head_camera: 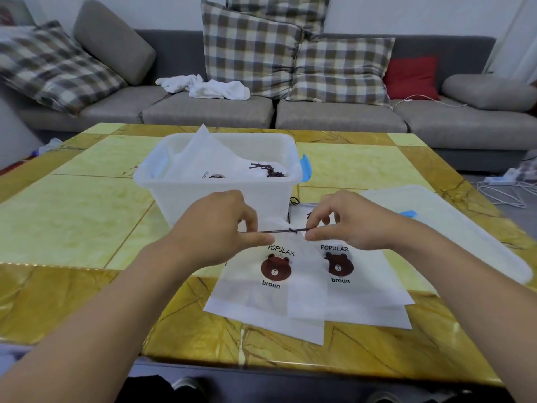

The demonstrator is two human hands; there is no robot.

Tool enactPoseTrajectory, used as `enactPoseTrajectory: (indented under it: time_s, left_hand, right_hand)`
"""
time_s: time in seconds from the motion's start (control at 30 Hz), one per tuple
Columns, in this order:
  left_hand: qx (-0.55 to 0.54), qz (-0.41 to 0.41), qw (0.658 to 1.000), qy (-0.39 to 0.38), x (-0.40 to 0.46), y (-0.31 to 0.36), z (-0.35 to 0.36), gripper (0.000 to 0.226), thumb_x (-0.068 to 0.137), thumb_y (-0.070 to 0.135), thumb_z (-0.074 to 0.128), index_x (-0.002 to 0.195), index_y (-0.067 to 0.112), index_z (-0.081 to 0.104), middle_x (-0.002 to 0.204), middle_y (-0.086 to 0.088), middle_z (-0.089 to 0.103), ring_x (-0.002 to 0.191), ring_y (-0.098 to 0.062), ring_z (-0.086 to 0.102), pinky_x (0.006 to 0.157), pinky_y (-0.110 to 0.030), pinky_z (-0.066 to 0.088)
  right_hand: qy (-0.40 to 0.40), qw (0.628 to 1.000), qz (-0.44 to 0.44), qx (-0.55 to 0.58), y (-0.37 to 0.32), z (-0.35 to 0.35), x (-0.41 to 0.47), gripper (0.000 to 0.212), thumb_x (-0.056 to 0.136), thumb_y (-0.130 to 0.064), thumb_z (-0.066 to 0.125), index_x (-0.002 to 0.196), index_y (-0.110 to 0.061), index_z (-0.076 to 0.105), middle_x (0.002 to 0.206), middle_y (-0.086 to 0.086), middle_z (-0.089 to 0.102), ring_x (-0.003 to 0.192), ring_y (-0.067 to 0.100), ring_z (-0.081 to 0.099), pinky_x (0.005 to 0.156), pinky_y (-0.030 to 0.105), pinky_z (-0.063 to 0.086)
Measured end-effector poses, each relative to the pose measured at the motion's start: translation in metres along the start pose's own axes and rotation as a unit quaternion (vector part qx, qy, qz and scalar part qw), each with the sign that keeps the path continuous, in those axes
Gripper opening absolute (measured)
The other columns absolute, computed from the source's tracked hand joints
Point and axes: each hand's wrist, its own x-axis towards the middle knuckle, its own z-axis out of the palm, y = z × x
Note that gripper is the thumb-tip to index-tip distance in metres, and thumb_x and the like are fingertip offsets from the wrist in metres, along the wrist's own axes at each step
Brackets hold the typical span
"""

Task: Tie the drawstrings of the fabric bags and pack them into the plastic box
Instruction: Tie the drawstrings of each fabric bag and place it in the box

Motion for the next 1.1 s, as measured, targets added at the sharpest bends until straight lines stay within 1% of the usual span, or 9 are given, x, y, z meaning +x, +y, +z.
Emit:
enactPoseTrajectory:
  time_s: [0.1, 0.2, 0.27, 0.37, 0.47, 0.57, 0.73, 0.9, 1.1]
  left_hand:
    - [-0.041, 0.017, 0.999, 0.024, 0.004, -0.002, 0.003, 0.035, 0.085, 0.060, 0.063, 0.069, 0.031, 0.073, 0.082, 0.006, 0.054, 0.081, -0.010, 0.051, 0.071, -0.032, 0.041]
    - [-0.165, 0.062, 0.984, 0.029, 0.003, -0.001, 0.005, 0.032, 0.087, 0.056, 0.062, 0.066, 0.034, 0.071, 0.095, 0.007, 0.053, 0.094, -0.007, 0.050, 0.074, -0.019, 0.037]
    - [-0.198, 0.105, 0.974, 0.040, -0.002, 0.003, 0.004, 0.033, 0.085, 0.059, 0.060, 0.068, 0.034, 0.073, 0.116, 0.016, 0.049, 0.119, -0.004, 0.041, 0.089, -0.006, 0.031]
    - [-0.231, 0.146, 0.959, 0.072, -0.006, 0.013, -0.001, 0.031, 0.086, 0.052, 0.063, 0.066, 0.031, 0.074, 0.127, 0.020, 0.053, 0.137, 0.002, 0.033, 0.109, -0.012, 0.023]
    - [-0.357, 0.129, 0.925, -0.014, -0.009, 0.024, 0.004, 0.029, 0.092, 0.041, 0.061, 0.069, 0.025, 0.071, 0.111, 0.012, 0.071, 0.122, -0.003, 0.057, 0.107, -0.026, 0.039]
    - [-0.434, 0.110, 0.892, -0.069, -0.008, 0.027, 0.012, 0.029, 0.101, 0.034, 0.053, 0.085, 0.018, 0.071, 0.101, -0.004, 0.076, 0.101, -0.034, 0.068, 0.098, -0.048, 0.049]
    - [-0.447, 0.049, 0.892, -0.041, -0.003, 0.028, 0.017, 0.026, 0.106, 0.014, 0.045, 0.095, 0.009, 0.068, 0.083, -0.003, 0.070, 0.078, -0.010, 0.062, 0.076, -0.025, 0.048]
    - [-0.455, -0.016, 0.890, -0.013, -0.001, 0.031, 0.020, 0.027, 0.105, 0.016, 0.048, 0.093, 0.017, 0.072, 0.070, 0.008, 0.064, 0.069, -0.010, 0.051, 0.066, -0.022, 0.040]
    - [-0.494, -0.084, 0.865, 0.001, 0.001, 0.032, 0.019, 0.033, 0.097, 0.034, 0.062, 0.080, 0.009, 0.075, 0.062, 0.002, 0.058, 0.066, -0.019, 0.042, 0.064, -0.032, 0.034]
  right_hand:
    - [-0.014, 0.997, -0.013, 0.074, -0.002, -0.002, -0.004, 0.016, 0.091, -0.035, 0.072, 0.083, -0.023, 0.079, 0.086, -0.003, 0.063, 0.060, -0.003, 0.050, 0.060, 0.010, 0.035]
    - [-0.031, 0.993, -0.009, 0.115, 0.001, 0.003, -0.002, 0.027, 0.097, -0.042, 0.062, 0.080, -0.027, 0.076, 0.090, 0.005, 0.065, 0.079, 0.025, 0.056, 0.077, 0.036, 0.044]
    - [-0.021, 0.986, 0.009, 0.167, 0.000, 0.007, -0.001, 0.032, 0.098, -0.043, 0.059, 0.076, -0.025, 0.074, 0.087, -0.002, 0.065, 0.079, 0.018, 0.051, 0.078, 0.039, 0.041]
    - [0.005, 0.983, 0.016, 0.185, -0.005, 0.010, 0.000, 0.035, 0.098, -0.036, 0.061, 0.067, -0.022, 0.070, 0.101, 0.011, 0.068, 0.086, 0.031, 0.055, 0.082, 0.048, 0.044]
    - [0.014, 0.984, 0.003, 0.176, -0.011, 0.012, 0.002, 0.032, 0.096, -0.031, 0.065, 0.072, -0.011, 0.071, 0.105, 0.012, 0.066, 0.093, 0.040, 0.057, 0.080, 0.046, 0.045]
    - [0.015, 0.984, 0.005, 0.178, -0.017, 0.016, 0.005, 0.034, 0.086, -0.035, 0.063, 0.072, -0.005, 0.070, 0.081, 0.019, 0.061, 0.073, 0.027, 0.046, 0.074, 0.039, 0.035]
    - [0.031, 0.975, 0.027, 0.217, -0.017, 0.020, 0.006, 0.044, 0.092, -0.033, 0.058, 0.076, 0.009, 0.058, 0.066, 0.009, 0.045, 0.068, 0.024, 0.036, 0.069, 0.037, 0.030]
    - [0.071, 0.955, 0.067, 0.282, -0.023, 0.010, 0.004, 0.040, 0.097, -0.023, 0.059, 0.060, -0.010, 0.049, 0.056, 0.003, 0.028, 0.050, 0.019, 0.022, 0.045, 0.025, 0.022]
    - [0.101, 0.962, -0.097, 0.234, -0.036, 0.003, -0.005, 0.018, 0.088, -0.017, 0.076, 0.105, -0.019, 0.075, 0.049, -0.003, 0.027, 0.047, 0.014, 0.020, 0.046, 0.013, 0.024]
